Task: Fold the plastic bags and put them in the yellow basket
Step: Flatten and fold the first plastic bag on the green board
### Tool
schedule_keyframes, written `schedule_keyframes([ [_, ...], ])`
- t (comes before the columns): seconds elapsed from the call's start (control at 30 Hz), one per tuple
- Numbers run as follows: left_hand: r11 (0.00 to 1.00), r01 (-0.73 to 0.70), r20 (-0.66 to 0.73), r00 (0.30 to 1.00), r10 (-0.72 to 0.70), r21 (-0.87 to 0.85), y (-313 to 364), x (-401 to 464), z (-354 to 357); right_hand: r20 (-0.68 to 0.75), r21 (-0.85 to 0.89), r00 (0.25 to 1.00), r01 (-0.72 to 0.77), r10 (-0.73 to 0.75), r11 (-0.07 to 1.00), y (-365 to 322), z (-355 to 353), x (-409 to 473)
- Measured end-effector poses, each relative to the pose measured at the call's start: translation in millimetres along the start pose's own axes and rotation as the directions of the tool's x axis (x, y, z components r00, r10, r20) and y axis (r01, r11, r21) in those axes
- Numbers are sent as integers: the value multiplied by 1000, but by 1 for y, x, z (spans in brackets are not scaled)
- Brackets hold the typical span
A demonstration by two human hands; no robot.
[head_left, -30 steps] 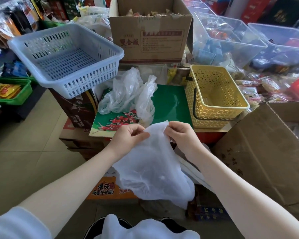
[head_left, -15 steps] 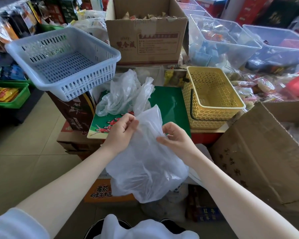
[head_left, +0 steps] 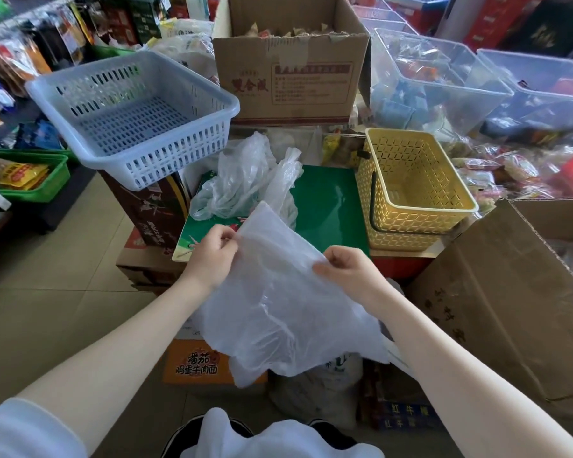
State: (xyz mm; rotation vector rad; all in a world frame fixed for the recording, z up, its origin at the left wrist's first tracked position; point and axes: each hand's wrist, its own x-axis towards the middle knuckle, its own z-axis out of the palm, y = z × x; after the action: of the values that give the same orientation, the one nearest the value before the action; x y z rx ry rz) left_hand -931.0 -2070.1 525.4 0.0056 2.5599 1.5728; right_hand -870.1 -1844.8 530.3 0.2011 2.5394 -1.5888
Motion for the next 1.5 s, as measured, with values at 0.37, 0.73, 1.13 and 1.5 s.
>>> schedule_keyframes([
  [0.37,462,-768,742,604,291,444,33,22,20,340,-266,927,257,-160,929,-12,-16,11],
  [0.73,832,-384,497,854,155,400,-30,25,-7,125,-513,987,-20,98,858,42,-28,23],
  [1.13,780,-232,47,967,252,581,-63,107,-20,-161,-563,978,19,-132,827,21,28,132],
  [1.5,817,-188,314,949,9,545,-91,236,28,123,-811,982,183,-143,556,68,87,235],
])
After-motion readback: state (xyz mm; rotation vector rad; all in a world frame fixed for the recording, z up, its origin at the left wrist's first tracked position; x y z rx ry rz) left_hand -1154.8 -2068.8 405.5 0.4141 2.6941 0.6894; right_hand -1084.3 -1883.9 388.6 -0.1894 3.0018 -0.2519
